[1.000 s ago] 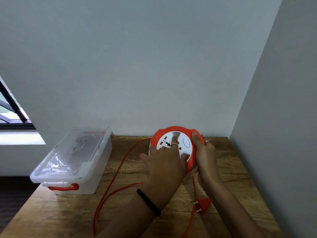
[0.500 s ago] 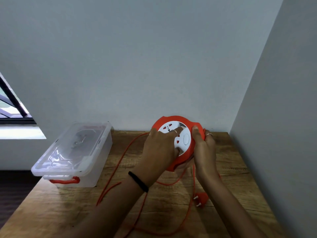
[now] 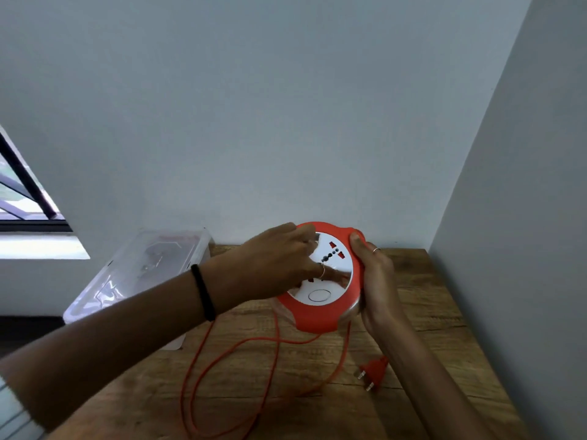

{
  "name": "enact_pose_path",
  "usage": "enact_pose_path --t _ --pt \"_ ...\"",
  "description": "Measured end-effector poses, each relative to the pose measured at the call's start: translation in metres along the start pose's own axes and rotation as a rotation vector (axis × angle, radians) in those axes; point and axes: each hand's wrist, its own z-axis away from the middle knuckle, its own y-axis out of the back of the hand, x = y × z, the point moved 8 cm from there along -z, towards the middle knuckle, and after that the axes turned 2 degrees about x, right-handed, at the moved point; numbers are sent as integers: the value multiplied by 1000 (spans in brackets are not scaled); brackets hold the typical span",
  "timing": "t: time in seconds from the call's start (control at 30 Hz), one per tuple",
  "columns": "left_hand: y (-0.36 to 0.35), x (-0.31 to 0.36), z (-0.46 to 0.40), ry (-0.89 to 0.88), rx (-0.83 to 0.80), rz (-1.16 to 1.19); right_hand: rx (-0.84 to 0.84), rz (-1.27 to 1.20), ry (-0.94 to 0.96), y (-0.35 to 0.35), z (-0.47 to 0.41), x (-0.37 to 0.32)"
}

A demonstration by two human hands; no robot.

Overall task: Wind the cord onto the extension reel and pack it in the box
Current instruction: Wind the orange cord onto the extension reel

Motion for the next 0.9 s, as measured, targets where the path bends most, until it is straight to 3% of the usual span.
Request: enact_pose_path --t 0.1,0.27,0.57,0.73,0.9 --pt "-3 -11 2 270 -113 185 10 75 41 -6 -3 -5" --pt "12 -19 23 635 128 446 64 94 59 4 -7 -11" --pt "-8 3 8 847 86 444 130 50 62 10 -1 -15" --pt "-29 -6 4 983 62 785 121 29 70 13 3 -19" --pt "-32 -3 -2 1046 136 847 160 25 86 22 5 -17"
